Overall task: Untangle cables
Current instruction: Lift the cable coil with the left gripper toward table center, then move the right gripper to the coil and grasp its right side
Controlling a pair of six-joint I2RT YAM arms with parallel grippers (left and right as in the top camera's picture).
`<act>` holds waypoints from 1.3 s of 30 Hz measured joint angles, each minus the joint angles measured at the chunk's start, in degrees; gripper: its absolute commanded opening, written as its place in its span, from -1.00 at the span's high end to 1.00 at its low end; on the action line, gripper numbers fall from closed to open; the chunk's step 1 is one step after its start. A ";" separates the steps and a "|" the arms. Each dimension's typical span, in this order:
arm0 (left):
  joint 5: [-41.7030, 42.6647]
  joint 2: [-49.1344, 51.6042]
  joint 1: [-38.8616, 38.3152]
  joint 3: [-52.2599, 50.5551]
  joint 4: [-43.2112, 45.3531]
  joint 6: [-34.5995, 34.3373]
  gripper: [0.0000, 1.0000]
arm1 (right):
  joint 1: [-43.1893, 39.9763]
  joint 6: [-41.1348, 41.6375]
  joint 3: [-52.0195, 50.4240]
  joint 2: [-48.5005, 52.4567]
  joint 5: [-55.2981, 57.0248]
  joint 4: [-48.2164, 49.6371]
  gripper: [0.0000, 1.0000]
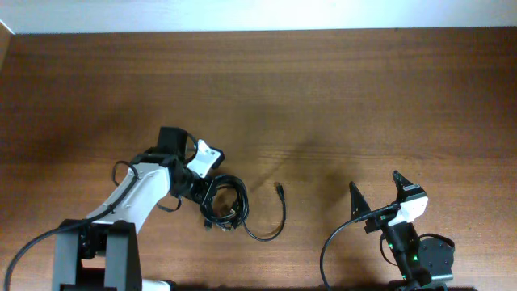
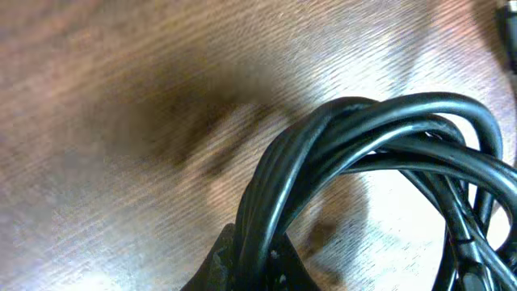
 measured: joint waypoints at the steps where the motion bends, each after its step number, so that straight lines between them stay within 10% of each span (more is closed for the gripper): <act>1: 0.90 -0.55 0.00 0.42 0.00 1.92 1.00 | 0.00 0.02 0.00 0.00 0.00 0.00 -0.98; 9: 10.03 -6.10 -0.04 1.99 8.13 19.28 1.00 | 0.00 0.00 0.00 0.00 0.02 0.00 -0.98; 26: 5.33 -6.10 -10.80 2.08 3.69 22.49 1.00 | 0.00 6.27 0.22 2.19 -17.42 -0.17 -0.98; 39: 10.34 -6.21 -10.78 2.10 5.44 23.06 1.00 | -0.15 4.96 25.62 52.13 -31.54 -5.29 -0.97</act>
